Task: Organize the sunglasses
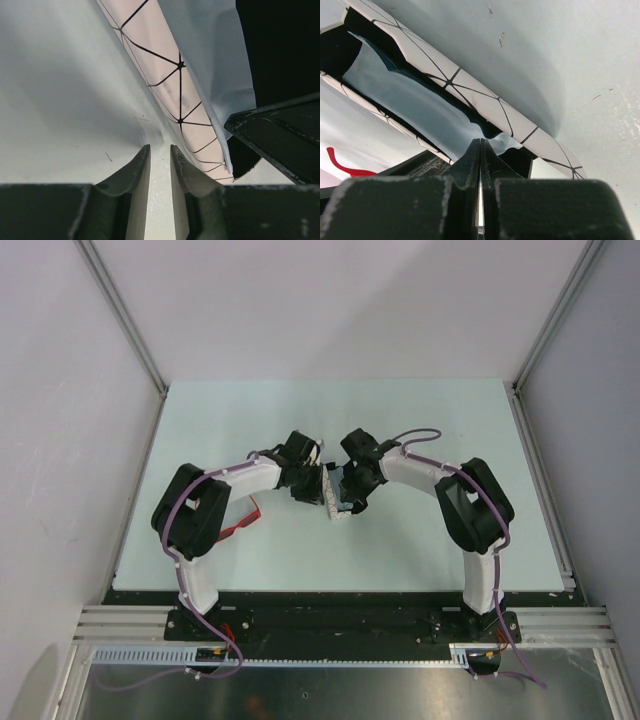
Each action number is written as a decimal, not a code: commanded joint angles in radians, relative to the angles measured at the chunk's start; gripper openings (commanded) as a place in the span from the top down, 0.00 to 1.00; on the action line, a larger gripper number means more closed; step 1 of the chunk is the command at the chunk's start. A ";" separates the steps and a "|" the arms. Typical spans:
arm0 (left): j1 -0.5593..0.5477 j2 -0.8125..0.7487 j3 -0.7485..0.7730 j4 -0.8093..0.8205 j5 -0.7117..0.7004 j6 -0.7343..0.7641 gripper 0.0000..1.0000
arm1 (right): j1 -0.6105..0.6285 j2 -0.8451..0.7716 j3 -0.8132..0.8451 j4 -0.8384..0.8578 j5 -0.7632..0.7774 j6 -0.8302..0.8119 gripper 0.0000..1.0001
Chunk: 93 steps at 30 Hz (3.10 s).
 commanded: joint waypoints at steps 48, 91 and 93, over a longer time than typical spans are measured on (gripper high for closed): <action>0.001 -0.061 -0.014 0.033 0.009 -0.020 0.72 | 0.016 -0.019 0.074 0.025 0.085 -0.229 0.89; 0.003 0.055 0.173 0.033 -0.029 -0.043 0.31 | -0.062 -0.104 0.051 0.003 0.108 -0.831 0.65; 0.003 0.061 0.190 0.033 -0.039 -0.037 0.32 | -0.060 -0.099 0.044 0.000 0.094 -0.815 0.69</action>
